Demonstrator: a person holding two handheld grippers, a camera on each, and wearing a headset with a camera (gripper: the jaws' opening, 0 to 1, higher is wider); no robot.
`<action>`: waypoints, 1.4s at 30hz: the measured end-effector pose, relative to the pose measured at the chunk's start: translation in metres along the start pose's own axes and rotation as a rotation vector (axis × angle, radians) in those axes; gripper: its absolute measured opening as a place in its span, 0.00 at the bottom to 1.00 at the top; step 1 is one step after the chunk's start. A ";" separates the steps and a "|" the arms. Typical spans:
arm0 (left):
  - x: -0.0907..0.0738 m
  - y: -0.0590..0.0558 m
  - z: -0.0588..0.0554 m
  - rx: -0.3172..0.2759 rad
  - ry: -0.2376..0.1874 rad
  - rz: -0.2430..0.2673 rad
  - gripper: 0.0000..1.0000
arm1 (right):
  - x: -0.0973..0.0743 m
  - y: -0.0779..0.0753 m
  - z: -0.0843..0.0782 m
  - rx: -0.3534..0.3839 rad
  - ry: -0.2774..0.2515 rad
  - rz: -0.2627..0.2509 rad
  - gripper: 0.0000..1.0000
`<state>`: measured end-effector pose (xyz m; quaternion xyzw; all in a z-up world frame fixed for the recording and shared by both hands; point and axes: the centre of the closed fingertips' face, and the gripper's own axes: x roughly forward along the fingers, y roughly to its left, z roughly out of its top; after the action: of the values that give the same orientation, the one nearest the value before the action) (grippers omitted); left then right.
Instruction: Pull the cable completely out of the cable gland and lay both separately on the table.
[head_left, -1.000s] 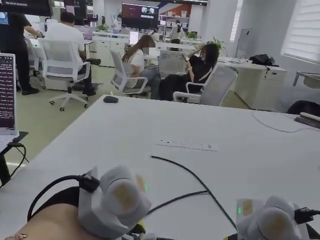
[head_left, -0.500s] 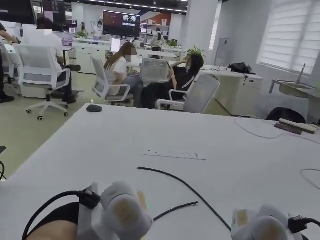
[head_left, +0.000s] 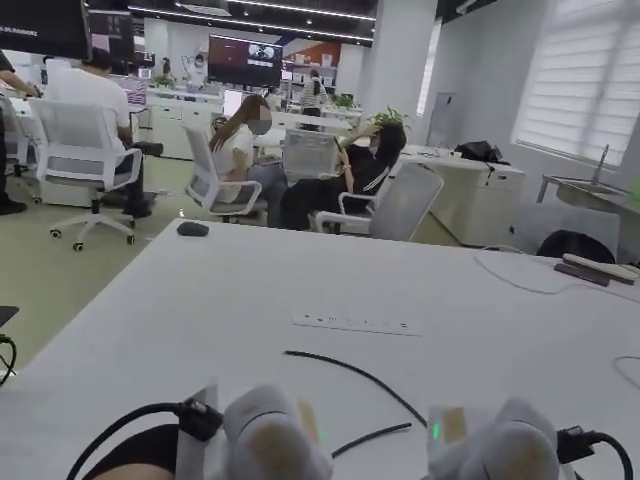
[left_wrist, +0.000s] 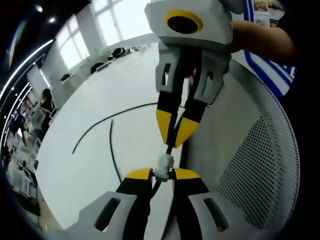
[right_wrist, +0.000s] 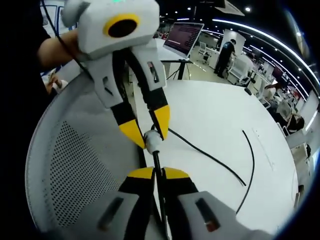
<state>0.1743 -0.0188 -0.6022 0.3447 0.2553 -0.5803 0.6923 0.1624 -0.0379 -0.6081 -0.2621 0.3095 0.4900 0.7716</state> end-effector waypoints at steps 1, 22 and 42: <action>0.000 0.001 0.000 0.006 -0.003 0.000 0.17 | 0.000 -0.001 0.000 0.000 -0.002 -0.007 0.04; 0.005 0.006 0.015 -0.063 0.002 0.039 0.16 | -0.026 -0.018 -0.026 -0.004 -0.004 -0.006 0.03; -0.002 0.003 0.010 -0.090 0.038 0.095 0.16 | -0.043 -0.033 -0.087 0.026 0.099 -0.098 0.05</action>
<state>0.1768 -0.0247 -0.5937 0.3362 0.2775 -0.5279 0.7289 0.1591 -0.1371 -0.6317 -0.2908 0.3402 0.4341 0.7818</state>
